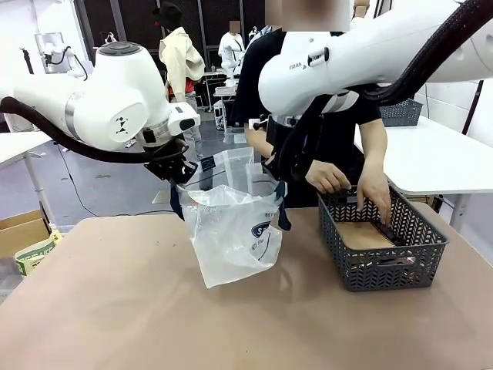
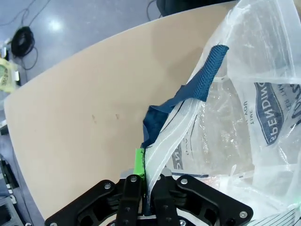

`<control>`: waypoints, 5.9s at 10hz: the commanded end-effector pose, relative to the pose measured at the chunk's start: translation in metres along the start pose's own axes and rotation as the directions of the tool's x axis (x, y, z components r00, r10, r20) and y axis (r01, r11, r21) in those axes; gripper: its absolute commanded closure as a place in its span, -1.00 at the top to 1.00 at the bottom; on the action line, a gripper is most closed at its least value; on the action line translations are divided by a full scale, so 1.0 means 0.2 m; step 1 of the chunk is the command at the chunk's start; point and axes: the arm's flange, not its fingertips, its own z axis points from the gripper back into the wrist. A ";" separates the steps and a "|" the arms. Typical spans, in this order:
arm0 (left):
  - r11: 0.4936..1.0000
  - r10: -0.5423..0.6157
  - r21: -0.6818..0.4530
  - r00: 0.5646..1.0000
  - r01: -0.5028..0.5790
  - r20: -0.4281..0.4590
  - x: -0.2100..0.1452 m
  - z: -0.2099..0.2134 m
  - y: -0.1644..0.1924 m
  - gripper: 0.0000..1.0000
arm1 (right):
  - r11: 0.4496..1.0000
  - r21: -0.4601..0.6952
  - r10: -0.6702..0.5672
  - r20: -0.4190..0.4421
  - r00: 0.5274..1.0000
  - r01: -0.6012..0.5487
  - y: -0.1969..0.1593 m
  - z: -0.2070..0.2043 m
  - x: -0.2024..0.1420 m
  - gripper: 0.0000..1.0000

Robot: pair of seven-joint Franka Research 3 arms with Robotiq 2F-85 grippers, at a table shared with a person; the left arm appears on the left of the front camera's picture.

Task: Transfer purchased items from the store into the shopping bag.
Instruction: Open the Reusable shopping bag in the center of the table.

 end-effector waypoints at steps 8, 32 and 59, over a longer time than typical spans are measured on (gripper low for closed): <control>0.997 -0.044 0.063 0.998 0.041 0.041 -0.04 -0.03 -0.03 -1.00 | 0.995 -0.047 0.087 0.015 0.996 -0.086 0.01 -0.03 -0.06 -1.00; 0.994 -0.084 -0.077 0.996 0.082 -0.029 -0.10 -0.08 -0.03 -1.00 | 0.989 -0.040 0.141 0.019 0.990 -0.140 0.03 -0.10 -0.08 -1.00; 0.985 -0.147 -0.093 0.989 0.146 -0.003 -0.09 -0.08 -0.02 -1.00 | 0.989 -0.040 0.141 0.019 0.990 -0.140 0.03 -0.10 -0.08 -1.00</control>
